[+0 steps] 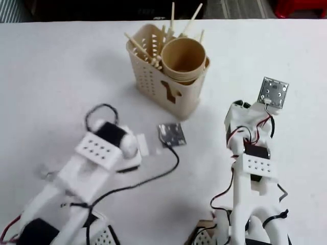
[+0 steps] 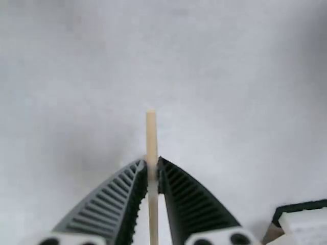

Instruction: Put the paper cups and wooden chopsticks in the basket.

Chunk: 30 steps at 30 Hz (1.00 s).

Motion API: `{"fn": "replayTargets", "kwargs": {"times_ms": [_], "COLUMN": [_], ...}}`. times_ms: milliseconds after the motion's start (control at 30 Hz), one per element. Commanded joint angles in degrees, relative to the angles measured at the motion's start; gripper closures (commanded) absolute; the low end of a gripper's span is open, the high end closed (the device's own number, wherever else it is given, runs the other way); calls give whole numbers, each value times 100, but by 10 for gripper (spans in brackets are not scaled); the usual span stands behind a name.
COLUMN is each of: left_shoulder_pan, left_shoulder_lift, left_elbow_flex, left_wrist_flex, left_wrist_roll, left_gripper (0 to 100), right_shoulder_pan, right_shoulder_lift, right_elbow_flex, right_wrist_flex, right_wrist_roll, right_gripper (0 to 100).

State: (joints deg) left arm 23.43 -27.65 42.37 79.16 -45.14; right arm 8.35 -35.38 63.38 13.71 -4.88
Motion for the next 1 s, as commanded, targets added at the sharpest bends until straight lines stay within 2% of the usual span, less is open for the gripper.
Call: {"fn": "replayTargets", "kwargs": {"times_ms": [0,233,400,567,733,867,967], "left_shoulder_pan": [-426,-945,-980,-971,-936,-936,-831], "left_shoulder_lift": [-690,-796,-796,-796,-787,-778,-778], "left_elbow_flex": [-1336,-3218,-4510,-5152,-5125,-5099,-4721], "left_wrist_flex": [695,765,273,-853,-2330,-3200,-4000], "left_wrist_roll": [-193,-79,607,1213,1574,2040,2295], "left_gripper": [977,977,977,978,978,978,978], "right_shoulder_pan": [40,31,22,22,31,40,40], "right_shoulder_lift": [-22,-22,-22,-22,-22,-22,-22], "right_elbow_flex": [-70,-70,-70,-70,-62,-62,-62], "right_wrist_flex": [-119,-119,-119,-119,-119,-119,-119], "right_wrist_roll": [-53,-53,-53,-53,-53,-53,-53], "right_gripper": [946,946,946,946,946,946,946]}}
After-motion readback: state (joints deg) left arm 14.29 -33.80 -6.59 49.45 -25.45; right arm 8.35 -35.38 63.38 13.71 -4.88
